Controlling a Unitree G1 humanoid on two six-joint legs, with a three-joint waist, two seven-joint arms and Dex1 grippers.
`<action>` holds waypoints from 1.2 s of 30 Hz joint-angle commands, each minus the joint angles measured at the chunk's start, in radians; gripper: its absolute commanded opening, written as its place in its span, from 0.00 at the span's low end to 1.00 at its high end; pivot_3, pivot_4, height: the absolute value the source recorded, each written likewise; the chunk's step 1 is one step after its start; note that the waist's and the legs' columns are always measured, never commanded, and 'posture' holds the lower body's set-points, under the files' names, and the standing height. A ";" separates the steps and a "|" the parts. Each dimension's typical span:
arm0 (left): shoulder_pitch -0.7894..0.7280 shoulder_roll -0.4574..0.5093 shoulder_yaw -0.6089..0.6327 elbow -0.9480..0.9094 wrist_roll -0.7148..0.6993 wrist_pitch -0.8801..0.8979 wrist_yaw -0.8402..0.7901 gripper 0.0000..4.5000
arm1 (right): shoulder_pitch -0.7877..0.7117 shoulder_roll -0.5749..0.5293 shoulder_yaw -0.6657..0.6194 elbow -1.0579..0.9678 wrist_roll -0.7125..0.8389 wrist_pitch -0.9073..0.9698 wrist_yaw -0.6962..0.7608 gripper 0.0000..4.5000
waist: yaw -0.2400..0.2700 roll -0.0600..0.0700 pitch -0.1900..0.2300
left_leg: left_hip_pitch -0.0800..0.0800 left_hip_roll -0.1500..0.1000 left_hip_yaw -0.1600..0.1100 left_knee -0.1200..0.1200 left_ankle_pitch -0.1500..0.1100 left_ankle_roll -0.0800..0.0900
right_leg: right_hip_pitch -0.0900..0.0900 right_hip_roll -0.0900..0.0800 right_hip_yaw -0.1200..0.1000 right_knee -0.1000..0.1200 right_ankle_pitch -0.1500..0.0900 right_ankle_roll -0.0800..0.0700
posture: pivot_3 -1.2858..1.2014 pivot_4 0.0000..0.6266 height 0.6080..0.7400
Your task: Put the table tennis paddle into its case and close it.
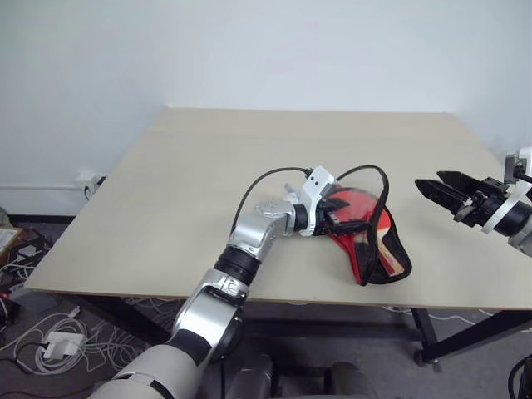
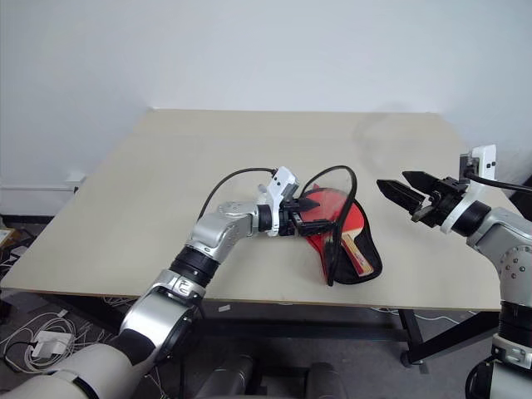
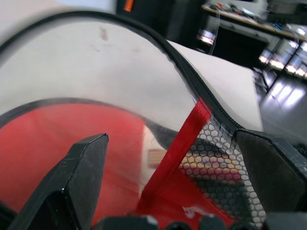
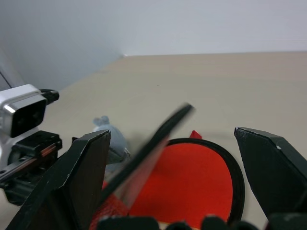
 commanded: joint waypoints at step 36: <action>0.045 -0.155 0.384 -0.086 -0.197 0.708 0.409 1.00 | 0.002 0.065 0.013 -0.042 -0.035 -0.037 -0.107 0.99 | 0.000 0.001 -0.001 | 0.000 -0.008 -0.003 0.003 0.000 0.000 | 0.002 0.000 -0.001 0.001 0.000 0.002 | 0.52 0.00 1.00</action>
